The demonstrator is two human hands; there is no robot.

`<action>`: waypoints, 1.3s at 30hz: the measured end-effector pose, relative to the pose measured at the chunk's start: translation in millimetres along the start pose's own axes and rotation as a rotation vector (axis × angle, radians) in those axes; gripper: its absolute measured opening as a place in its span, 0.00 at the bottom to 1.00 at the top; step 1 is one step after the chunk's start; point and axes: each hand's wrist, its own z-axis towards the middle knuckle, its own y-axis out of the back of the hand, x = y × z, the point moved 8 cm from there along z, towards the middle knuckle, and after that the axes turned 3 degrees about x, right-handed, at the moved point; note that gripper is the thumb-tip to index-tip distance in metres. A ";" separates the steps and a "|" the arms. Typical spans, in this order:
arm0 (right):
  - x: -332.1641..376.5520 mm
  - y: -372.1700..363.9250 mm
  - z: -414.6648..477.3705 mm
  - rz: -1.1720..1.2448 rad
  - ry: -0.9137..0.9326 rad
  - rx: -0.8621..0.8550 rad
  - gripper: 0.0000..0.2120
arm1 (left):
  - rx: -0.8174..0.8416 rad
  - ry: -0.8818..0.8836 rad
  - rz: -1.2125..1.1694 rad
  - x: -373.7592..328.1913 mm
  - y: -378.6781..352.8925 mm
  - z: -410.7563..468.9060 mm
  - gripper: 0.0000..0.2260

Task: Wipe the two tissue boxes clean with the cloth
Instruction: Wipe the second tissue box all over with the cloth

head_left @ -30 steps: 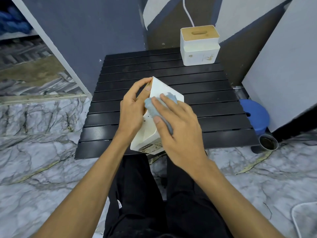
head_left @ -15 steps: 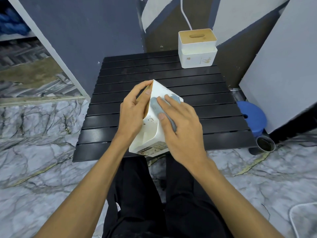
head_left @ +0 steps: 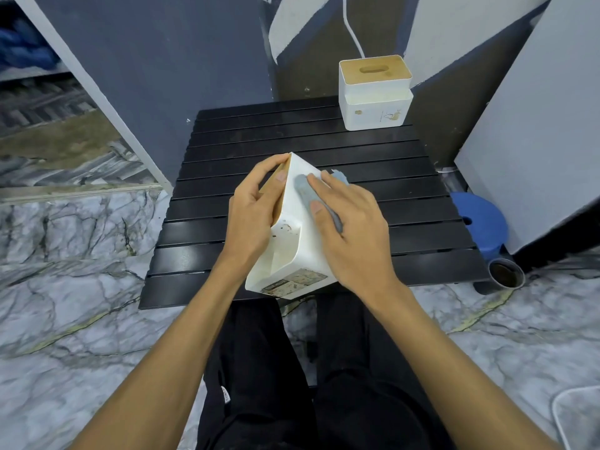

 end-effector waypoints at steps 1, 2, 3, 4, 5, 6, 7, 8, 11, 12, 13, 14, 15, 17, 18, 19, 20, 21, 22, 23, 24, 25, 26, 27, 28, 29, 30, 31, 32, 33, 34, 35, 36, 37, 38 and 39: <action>3.4 -1.9 6.4 -0.018 0.029 0.009 0.18 | 0.002 -0.001 0.002 -0.4 0.0 -0.2 0.10; 4.4 -5.1 14.7 -0.031 0.046 0.025 0.18 | 0.001 -0.004 0.004 -0.8 0.1 -0.6 0.10; 3.3 -9.0 23.9 -0.038 0.049 0.045 0.18 | -0.002 -0.008 0.008 -1.4 0.6 -1.2 0.11; -0.5 -12.4 32.6 -0.035 0.038 0.063 0.19 | -0.010 -0.009 0.012 -1.8 1.5 -2.0 0.11; -6.0 -15.1 39.1 -0.023 0.016 0.072 0.20 | -0.020 -0.007 0.010 -2.2 2.8 -2.8 0.11; -12.2 -16.0 43.0 -0.003 -0.010 0.072 0.20 | -0.029 -0.003 0.004 -2.7 3.7 -3.5 0.11; -17.9 -15.0 43.7 0.020 -0.037 0.068 0.21 | -0.035 0.000 0.000 -3.3 4.3 -4.0 0.11; -22.2 -13.2 41.2 0.039 -0.068 0.065 0.21 | -0.037 0.003 0.000 -3.6 4.5 -4.1 0.12; -18.2 -6.6 19.9 0.049 -0.093 0.052 0.21 | -0.036 0.007 -0.004 -2.6 5.6 -3.4 0.12; -10.1 -4.8 12.2 0.027 -0.067 0.042 0.20 | -0.035 0.005 -0.012 -1.5 6.5 -2.7 0.12; -1.5 -5.0 6.9 -0.001 -0.027 0.031 0.19 | -0.032 0.003 -0.014 -0.4 7.6 -1.9 0.12; 7.2 -5.8 5.4 -0.028 0.019 0.021 0.18 | -0.027 -0.002 -0.014 -0.1 8.2 -1.3 0.12; 14.2 -7.0 8.3 -0.044 0.057 0.015 0.18 | -0.022 -0.005 -0.010 0.3 8.3 -0.8 0.12; 16.4 -12.5 24.4 -0.041 0.064 0.037 0.18 | -0.017 -0.006 -0.008 0.0 8.1 -1.3 0.12; 12.4 -15.7 34.8 -0.028 0.040 0.056 0.18 | -0.018 -0.004 -0.012 -0.6 8.1 -1.8 0.12; 5.9 -18.3 44.3 -0.016 0.014 0.071 0.19 | -0.023 -0.002 -0.017 -1.3 7.9 -2.5 0.12; -2.4 -20.1 51.4 -0.003 -0.013 0.083 0.20 | -0.026 -0.001 -0.018 -1.9 7.6 -2.8 0.12; -10.5 -20.5 55.1 0.014 -0.037 0.088 0.21 | -0.027 -0.001 -0.016 -2.1 6.9 -2.9 0.11; -16.1 -19.1 55.2 0.029 -0.055 0.085 0.21 | -0.024 0.001 -0.014 -2.3 5.7 -3.1 0.11; -18.1 -17.1 51.5 0.036 -0.063 0.076 0.21 | -0.019 0.004 -0.012 -2.2 4.9 -3.1 0.11; -16.1 -14.7 44.9 0.031 -0.063 0.062 0.21 | -0.016 0.005 -0.013 -2.5 4.4 -2.7 0.11; -11.5 -13.2 37.0 0.017 -0.051 0.047 0.20 | -0.017 0.004 -0.015 -2.2 4.8 -2.1 0.12; -3.4 -12.0 29.6 -0.006 -0.024 0.030 0.20 | -0.018 -0.001 -0.020 -2.3 5.4 -1.8 0.12; 4.4 -12.1 25.2 -0.026 0.005 0.015 0.19 | -0.017 -0.007 -0.022 -2.3 6.3 -1.6 0.12; 11.1 -12.4 25.0 -0.041 0.027 0.009 0.19 | -0.015 -0.013 -0.024 -2.0 7.1 -1.3 0.12; 13.8 -15.1 29.7 -0.048 0.040 0.016 0.19 | -0.013 -0.015 -0.026 -1.8 8.0 -1.6 0.12; 14.5 -18.2 36.8 -0.050 0.043 0.034 0.19 | -0.013 -0.014 -0.027 -1.3 8.7 -2.1 0.12; 12.9 -21.6 44.9 -0.050 0.039 0.058 0.20 | -0.015 -0.011 -0.026 -1.1 9.6 -2.4 0.12; 9.6 -23.9 52.8 -0.050 0.030 0.077 0.20 | -0.017 -0.010 -0.022 -1.6 9.8 -2.8 0.12; 3.7 -25.7 59.6 -0.041 0.015 0.092 0.21 | -0.021 -0.009 -0.015 -1.6 9.9 -3.3 0.12; -2.6 -26.3 64.0 -0.025 -0.010 0.101 0.21 | -0.024 -0.007 -0.011 -1.4 9.4 -3.7 0.12; -9.6 -26.1 66.0 -0.003 -0.037 0.102 0.21 | -0.027 -0.003 -0.008 -1.6 8.8 -4.3 0.12; -14.6 -24.6 65.3 0.018 -0.059 0.095 0.21 | -0.027 0.001 -0.007 -1.9 8.1 -4.7 0.11; -16.9 -22.4 61.7 0.033 -0.074 0.082 0.22 | -0.025 0.006 -0.007 -2.7 7.7 -4.9 0.11; -15.7 -19.2 55.3 0.038 -0.082 0.066 0.22 | -0.024 0.007 -0.009 -3.0 7.4 -4.9 0.11; -13.6 -17.5 47.8 0.033 -0.081 0.049 0.22 | -0.026 0.007 -0.007 -2.8 7.9 -4.4 0.11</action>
